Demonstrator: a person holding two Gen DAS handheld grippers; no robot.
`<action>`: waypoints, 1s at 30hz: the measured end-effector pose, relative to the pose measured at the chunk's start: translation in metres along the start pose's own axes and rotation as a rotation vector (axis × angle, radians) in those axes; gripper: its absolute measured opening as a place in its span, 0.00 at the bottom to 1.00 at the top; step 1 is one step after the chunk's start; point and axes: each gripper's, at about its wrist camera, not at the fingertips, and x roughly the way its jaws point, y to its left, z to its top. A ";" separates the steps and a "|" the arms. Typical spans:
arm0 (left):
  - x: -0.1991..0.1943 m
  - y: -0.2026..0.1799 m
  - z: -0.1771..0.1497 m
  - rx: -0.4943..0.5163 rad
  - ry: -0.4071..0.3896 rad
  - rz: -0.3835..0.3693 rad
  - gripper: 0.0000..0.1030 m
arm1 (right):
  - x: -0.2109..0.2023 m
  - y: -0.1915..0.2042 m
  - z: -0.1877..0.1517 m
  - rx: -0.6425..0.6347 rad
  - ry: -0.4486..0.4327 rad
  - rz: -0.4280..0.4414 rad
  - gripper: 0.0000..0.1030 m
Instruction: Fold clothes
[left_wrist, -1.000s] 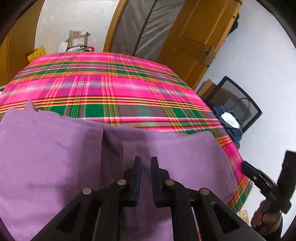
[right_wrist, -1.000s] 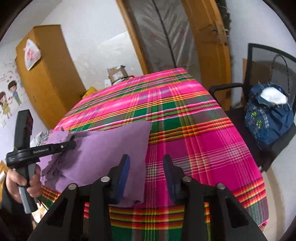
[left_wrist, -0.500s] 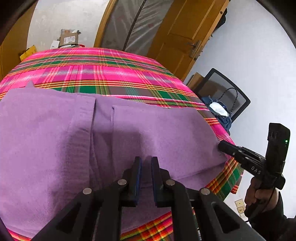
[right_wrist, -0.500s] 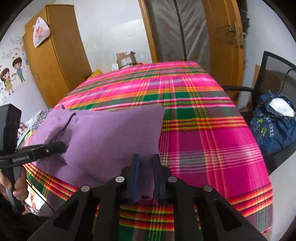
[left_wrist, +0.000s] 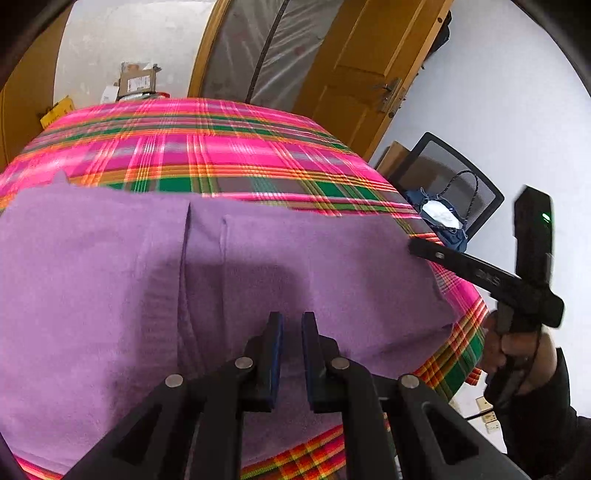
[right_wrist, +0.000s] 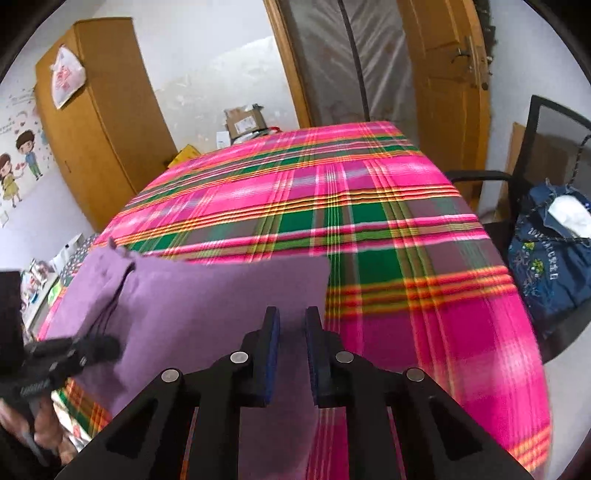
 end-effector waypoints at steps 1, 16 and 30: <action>-0.001 -0.002 0.004 0.011 -0.010 0.010 0.10 | 0.006 0.000 0.002 0.008 0.012 0.001 0.15; 0.039 0.004 0.040 -0.017 0.015 0.107 0.10 | 0.025 0.004 0.004 -0.020 0.039 -0.025 0.16; 0.041 0.008 0.036 -0.014 -0.006 0.082 0.12 | 0.024 0.003 0.003 0.006 0.040 -0.023 0.17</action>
